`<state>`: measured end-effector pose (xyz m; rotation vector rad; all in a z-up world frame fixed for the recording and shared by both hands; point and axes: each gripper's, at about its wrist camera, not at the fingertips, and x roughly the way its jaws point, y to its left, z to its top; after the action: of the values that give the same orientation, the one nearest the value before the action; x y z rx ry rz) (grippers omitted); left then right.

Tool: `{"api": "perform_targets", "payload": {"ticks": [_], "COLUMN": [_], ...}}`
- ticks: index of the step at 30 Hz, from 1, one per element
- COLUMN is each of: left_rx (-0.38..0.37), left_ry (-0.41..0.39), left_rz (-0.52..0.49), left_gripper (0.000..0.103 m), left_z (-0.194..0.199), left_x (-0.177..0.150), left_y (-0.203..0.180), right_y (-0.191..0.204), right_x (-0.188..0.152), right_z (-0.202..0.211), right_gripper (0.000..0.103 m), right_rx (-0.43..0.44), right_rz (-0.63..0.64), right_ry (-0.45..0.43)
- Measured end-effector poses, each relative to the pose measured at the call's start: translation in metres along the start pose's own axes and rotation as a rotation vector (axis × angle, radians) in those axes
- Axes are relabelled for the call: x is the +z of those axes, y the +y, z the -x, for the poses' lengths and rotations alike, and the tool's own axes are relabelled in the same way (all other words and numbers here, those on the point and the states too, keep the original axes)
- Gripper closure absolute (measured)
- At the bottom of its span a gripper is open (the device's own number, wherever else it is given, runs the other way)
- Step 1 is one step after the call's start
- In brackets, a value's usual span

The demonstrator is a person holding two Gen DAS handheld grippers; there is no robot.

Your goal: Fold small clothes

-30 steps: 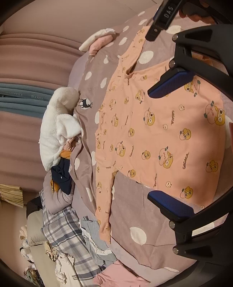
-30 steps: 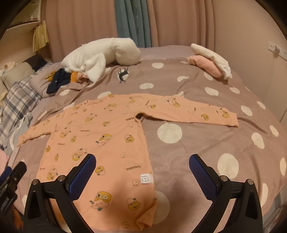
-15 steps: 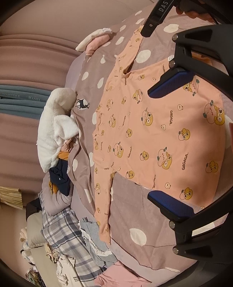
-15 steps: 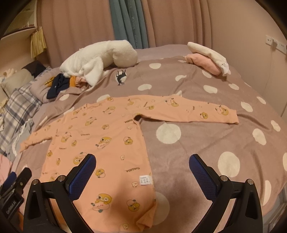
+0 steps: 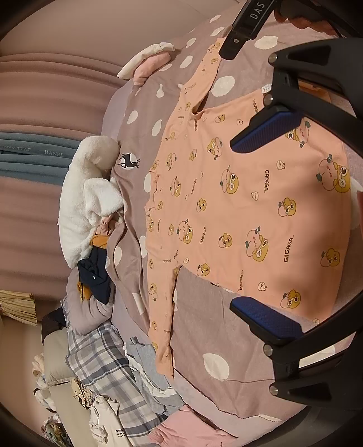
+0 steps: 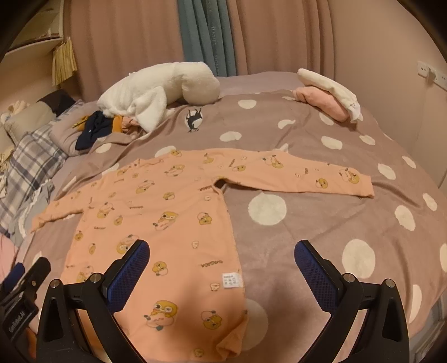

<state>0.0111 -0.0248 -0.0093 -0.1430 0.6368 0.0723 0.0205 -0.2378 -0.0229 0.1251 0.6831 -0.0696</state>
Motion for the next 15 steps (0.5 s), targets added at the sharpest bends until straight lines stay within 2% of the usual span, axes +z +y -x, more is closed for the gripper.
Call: {"api": "perform_targets", "payload": {"ticks": [15], "left_rx": [0.008], "left_ry": [0.002], "left_rz": [-0.009], "left_gripper": [0.000], "left_z": [-0.0008], "left_x": [-0.0005], "left_y": [0.0007], "right_y": [0.0019], "right_x": [0.0003], "right_z": [0.0009], "right_gripper": [0.000], "right_rx": [-0.002], "right_rz": [-0.001], "right_ry": [0.000]}}
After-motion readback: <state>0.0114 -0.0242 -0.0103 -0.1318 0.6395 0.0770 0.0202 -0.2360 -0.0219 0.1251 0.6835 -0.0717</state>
